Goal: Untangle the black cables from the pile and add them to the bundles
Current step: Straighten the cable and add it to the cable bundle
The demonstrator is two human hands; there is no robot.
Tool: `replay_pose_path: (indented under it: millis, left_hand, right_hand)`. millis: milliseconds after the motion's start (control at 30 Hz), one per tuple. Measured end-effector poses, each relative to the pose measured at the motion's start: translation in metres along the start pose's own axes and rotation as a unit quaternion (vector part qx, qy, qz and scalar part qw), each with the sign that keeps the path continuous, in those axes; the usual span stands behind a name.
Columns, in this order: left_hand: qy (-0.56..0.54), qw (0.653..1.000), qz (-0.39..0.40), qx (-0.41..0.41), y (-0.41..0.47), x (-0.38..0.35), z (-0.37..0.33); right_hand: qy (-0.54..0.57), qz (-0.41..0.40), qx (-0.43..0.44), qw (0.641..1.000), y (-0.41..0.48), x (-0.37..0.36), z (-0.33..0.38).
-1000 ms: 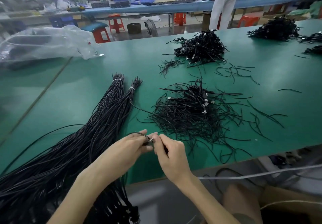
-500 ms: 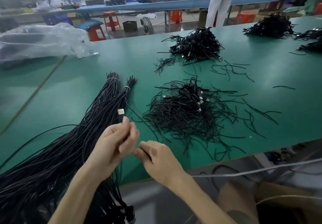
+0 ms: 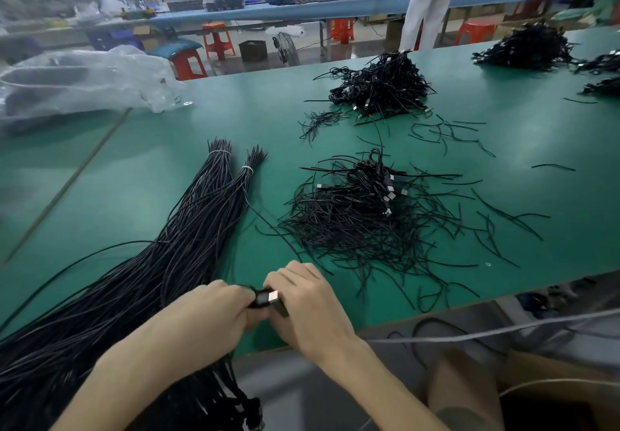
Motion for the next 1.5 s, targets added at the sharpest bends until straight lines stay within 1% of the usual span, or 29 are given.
replay_pose_path:
  millis: [67,133,200,267,367,433,533,600,633,667,700,767,833,867,900,933,967,1000,1033,1067,1100,1133,1167,1200,1233,1300,1367,1433,1500]
  left_hand:
    - [0.045,0.998,-0.023,0.036,0.005,-0.001,0.008]
    - [0.046,0.995,-0.085,0.038,0.01,0.002,0.014]
    - [0.001,0.985,-0.17,0.021,0.012,0.003,0.017]
    - [-0.071,0.976,-0.205,0.004,0.017,0.0,0.017]
    - [-0.274,0.936,-0.222,-0.005,0.02,0.0,0.012]
    - [-0.309,0.92,-0.242,-0.012,0.019,0.001,0.008]
    - [-0.31,0.914,-0.261,-0.018,0.02,0.004,0.006]
    - [-0.366,0.899,-0.239,-0.029,0.021,0.002,0.006]
    - [-0.408,0.882,-0.232,-0.04,0.02,0.001,0.005]
    - [-0.455,0.857,-0.237,-0.052,0.018,0.001,0.006]
    - [-0.511,0.821,-0.248,-0.061,0.017,0.001,0.01]
    - [-0.648,0.714,-0.247,-0.092,0.021,0.002,0.014]
    - [-0.759,0.603,-0.212,-0.126,0.026,0.008,0.01]
    - [-0.797,0.558,-0.193,-0.13,0.027,0.01,0.008]
    - [-0.82,0.528,-0.174,-0.133,0.026,0.009,0.006]
    - [-0.825,0.525,-0.155,-0.144,0.024,0.009,0.006]
    - [-0.81,0.547,-0.136,-0.163,0.019,0.01,0.006]
    - [-0.777,0.592,-0.115,-0.182,0.013,0.011,0.005]
    - [-0.725,0.655,-0.089,-0.193,0.007,0.011,0.004]
    - [-0.65,0.733,-0.06,-0.191,0.004,0.01,0.002]
    - [-0.554,0.813,-0.035,-0.175,0.002,0.008,0.0]
    - [-0.449,0.881,-0.012,-0.148,0.001,0.004,-0.001]
    - [-0.353,0.929,0.001,-0.111,0.002,0.0,0.0]
    - [-0.278,0.958,0.005,-0.072,0.001,-0.002,0.002]
    - [-0.224,0.974,-0.002,-0.042,-0.001,-0.002,0.004]
    - [-0.145,0.988,-0.046,-0.001,-0.002,0.001,0.007]
    - [-0.085,0.993,-0.079,0.025,-0.001,0.003,0.008]
    - [-0.038,0.993,-0.106,0.043,0.002,0.005,0.007]
    - [-0.019,0.987,-0.152,0.05,0.003,0.011,0.003]
  right_hand:
    - [0.017,-0.038,-0.013,0.999,0.0,0.008,-0.002]
    - [0.039,-0.067,-0.031,0.996,0.0,0.013,-0.003]
    - [0.055,-0.06,-0.026,0.996,-0.001,0.012,0.0]
    - [0.072,-0.044,-0.028,0.996,-0.001,0.009,0.001]
    - [0.152,-0.041,-0.094,0.983,0.0,0.013,-0.009]
    - [0.186,-0.043,-0.125,0.974,-0.001,0.015,-0.013]
    - [0.183,-0.021,-0.127,0.975,-0.001,0.012,-0.011]
    - [0.186,-0.025,-0.12,0.975,-0.001,0.014,-0.008]
    - [0.192,-0.022,-0.119,0.974,-0.001,0.015,-0.007]
    - [0.195,-0.011,-0.118,0.974,-0.001,0.014,-0.005]
    - [0.196,0.005,-0.114,0.974,-0.002,0.013,-0.004]
    - [0.196,0.039,-0.111,0.974,-0.002,0.008,-0.003]
    - [0.209,0.058,-0.123,0.968,-0.002,0.006,-0.006]
    - [0.222,0.063,-0.136,0.963,-0.002,0.006,-0.008]
    - [0.235,0.068,-0.152,0.958,-0.002,0.005,-0.011]
    - [0.242,0.072,-0.167,0.953,-0.003,0.004,-0.014]
    - [0.241,0.074,-0.176,0.951,-0.003,0.004,-0.017]
    - [0.236,0.076,-0.177,0.953,-0.004,0.004,-0.018]
    - [0.226,0.08,-0.175,0.955,-0.004,0.003,-0.019]
    - [0.212,0.088,-0.175,0.957,-0.005,0.002,-0.019]
    - [0.194,0.096,-0.179,0.96,-0.005,0.0,-0.02]
    - [0.178,0.1,-0.186,0.961,-0.006,-0.002,-0.022]
    - [0.169,0.1,-0.19,0.962,-0.006,-0.004,-0.023]
    - [0.169,0.099,-0.188,0.962,-0.006,-0.004,-0.022]
    - [0.179,0.096,-0.185,0.962,-0.006,-0.004,-0.021]
    - [0.213,0.073,-0.186,0.957,-0.004,0.0,-0.021]
    - [0.238,0.048,-0.183,0.953,-0.004,0.005,-0.022]
    - [0.236,0.046,-0.173,0.955,-0.005,0.004,-0.02]
    - [0.237,0.045,-0.167,0.956,-0.006,0.002,-0.018]
Point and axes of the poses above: each hand's wrist, its own y-axis towards the middle knuckle, its own x-axis out of the back of the hand, z = x × y, the point moved 6 cm from there along y, towards the middle knuckle, and after that the axes turned 9 degrees about y, right-handed, at the moved point
